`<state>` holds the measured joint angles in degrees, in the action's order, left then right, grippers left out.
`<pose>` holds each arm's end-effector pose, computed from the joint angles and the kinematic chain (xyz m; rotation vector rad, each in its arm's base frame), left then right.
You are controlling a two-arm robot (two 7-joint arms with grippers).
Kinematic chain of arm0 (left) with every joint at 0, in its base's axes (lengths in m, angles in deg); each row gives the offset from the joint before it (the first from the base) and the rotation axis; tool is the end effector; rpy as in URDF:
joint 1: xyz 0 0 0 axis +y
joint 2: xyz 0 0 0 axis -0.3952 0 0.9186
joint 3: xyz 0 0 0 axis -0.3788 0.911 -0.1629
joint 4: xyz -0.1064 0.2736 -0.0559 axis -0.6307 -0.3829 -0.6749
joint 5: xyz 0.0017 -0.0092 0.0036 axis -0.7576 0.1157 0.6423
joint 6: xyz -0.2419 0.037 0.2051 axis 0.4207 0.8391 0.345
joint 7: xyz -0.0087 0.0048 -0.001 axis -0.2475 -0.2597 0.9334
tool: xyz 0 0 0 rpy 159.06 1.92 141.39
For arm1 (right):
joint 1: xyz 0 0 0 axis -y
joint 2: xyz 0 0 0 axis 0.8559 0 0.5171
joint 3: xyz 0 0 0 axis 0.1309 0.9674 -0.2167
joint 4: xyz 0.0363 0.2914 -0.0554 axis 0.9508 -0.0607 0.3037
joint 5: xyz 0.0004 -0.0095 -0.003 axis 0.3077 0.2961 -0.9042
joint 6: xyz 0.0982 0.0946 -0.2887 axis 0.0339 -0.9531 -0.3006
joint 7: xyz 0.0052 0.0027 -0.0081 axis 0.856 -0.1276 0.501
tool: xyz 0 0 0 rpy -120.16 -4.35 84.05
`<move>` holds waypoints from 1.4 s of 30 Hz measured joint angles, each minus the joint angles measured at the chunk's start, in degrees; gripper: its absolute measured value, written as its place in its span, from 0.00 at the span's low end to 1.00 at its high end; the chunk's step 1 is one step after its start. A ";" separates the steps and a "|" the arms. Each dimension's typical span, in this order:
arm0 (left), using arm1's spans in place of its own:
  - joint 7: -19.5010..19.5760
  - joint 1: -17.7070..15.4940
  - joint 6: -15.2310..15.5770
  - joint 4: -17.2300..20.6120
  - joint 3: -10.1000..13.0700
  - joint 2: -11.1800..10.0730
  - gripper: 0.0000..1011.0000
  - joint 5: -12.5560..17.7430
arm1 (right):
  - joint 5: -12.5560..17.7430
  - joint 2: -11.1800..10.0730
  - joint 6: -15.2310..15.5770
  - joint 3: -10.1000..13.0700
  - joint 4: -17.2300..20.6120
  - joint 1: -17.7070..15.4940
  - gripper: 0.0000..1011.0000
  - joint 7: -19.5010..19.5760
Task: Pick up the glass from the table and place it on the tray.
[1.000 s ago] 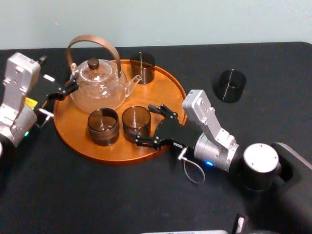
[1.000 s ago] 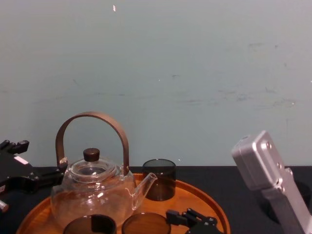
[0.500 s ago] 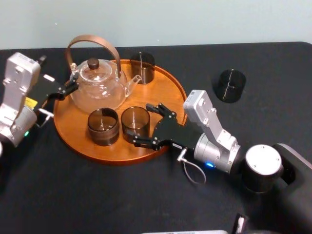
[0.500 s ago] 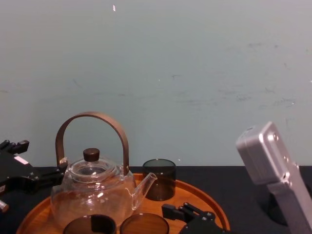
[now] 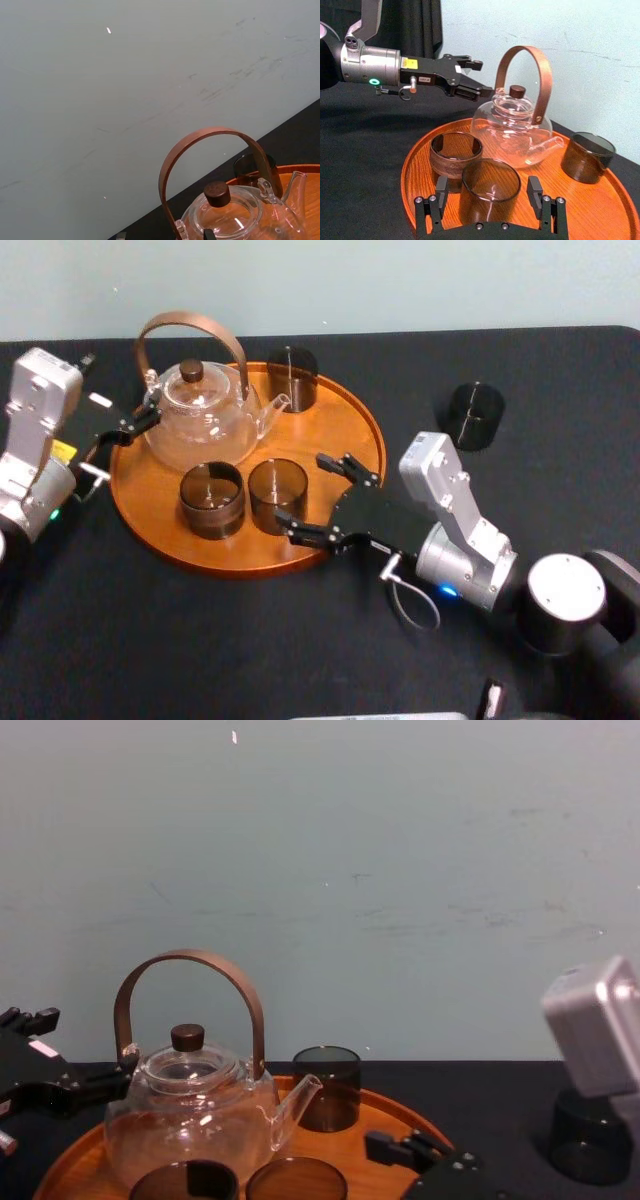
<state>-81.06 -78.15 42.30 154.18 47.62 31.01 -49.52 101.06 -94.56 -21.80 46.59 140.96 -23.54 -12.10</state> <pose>0.3693 0.0848 -0.3113 0.3043 -0.2848 1.2480 0.3402 0.0405 -0.3431 -0.1340 -0.1037 -0.6259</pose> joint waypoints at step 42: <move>0.00 0.00 0.00 0.00 0.00 0.00 0.99 0.00 | 2.92 -4.69 6.62 13.80 11.70 -14.91 0.99 7.79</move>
<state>-81.06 -78.16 42.30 154.18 47.63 31.00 -49.52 103.98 -99.25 -15.18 60.39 152.66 -38.44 -4.31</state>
